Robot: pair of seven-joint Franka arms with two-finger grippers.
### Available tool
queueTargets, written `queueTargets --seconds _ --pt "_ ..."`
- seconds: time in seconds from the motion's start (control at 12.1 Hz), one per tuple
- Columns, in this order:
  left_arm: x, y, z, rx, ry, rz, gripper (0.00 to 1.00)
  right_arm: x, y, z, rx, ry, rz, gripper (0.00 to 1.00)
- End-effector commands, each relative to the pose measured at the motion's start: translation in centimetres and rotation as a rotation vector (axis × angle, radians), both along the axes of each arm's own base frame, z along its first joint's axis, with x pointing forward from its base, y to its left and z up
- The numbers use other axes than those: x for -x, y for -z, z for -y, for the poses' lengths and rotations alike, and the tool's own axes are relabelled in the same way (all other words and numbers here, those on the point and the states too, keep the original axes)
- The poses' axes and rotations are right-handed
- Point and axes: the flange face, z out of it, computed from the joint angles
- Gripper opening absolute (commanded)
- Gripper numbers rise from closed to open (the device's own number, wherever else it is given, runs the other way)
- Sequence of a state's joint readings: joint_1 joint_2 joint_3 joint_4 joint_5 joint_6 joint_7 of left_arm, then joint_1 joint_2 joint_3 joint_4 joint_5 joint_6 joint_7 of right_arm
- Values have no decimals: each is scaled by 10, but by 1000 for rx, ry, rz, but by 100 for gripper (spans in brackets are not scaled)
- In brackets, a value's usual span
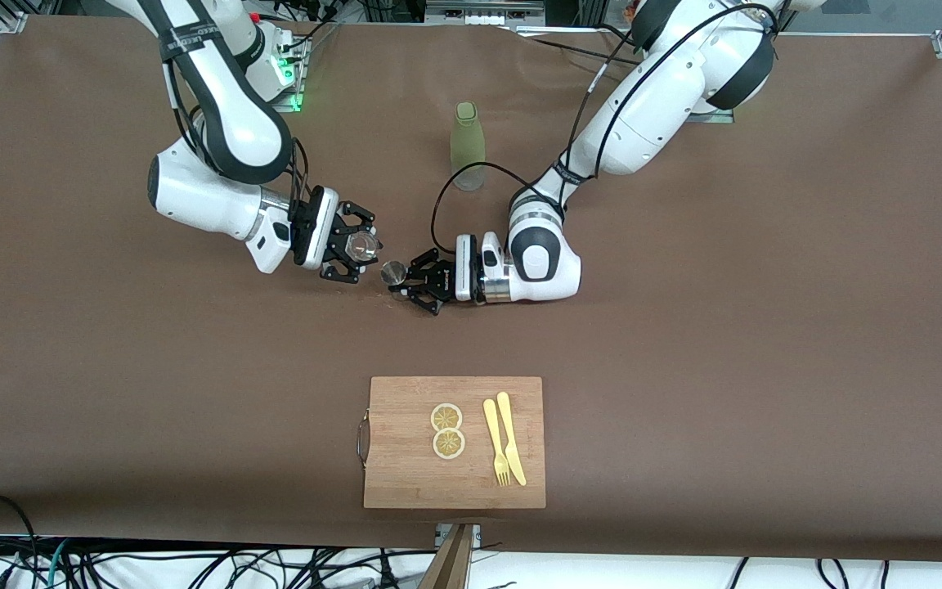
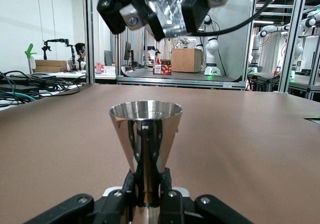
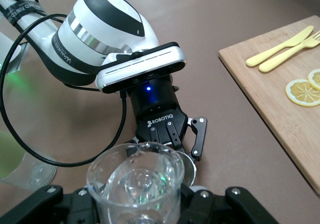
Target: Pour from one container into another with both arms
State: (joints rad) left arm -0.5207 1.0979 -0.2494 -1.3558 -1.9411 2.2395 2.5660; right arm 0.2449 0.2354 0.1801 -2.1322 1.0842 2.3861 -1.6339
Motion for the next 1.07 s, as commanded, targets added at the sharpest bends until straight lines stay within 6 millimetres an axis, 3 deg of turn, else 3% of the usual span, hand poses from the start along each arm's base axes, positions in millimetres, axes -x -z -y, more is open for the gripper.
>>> queueTargets --seconds 0.0,0.41,0.99 --pt "-3 1 5 10 -30 33 0 -4 -19 -12 42 9 2 29" --pt "-4 1 4 10 -32 33 0 -9 -27 -23 160 41 19 26" --pt "-3 1 5 12 -28 34 0 -4 -22 -30 194 36 21 26"
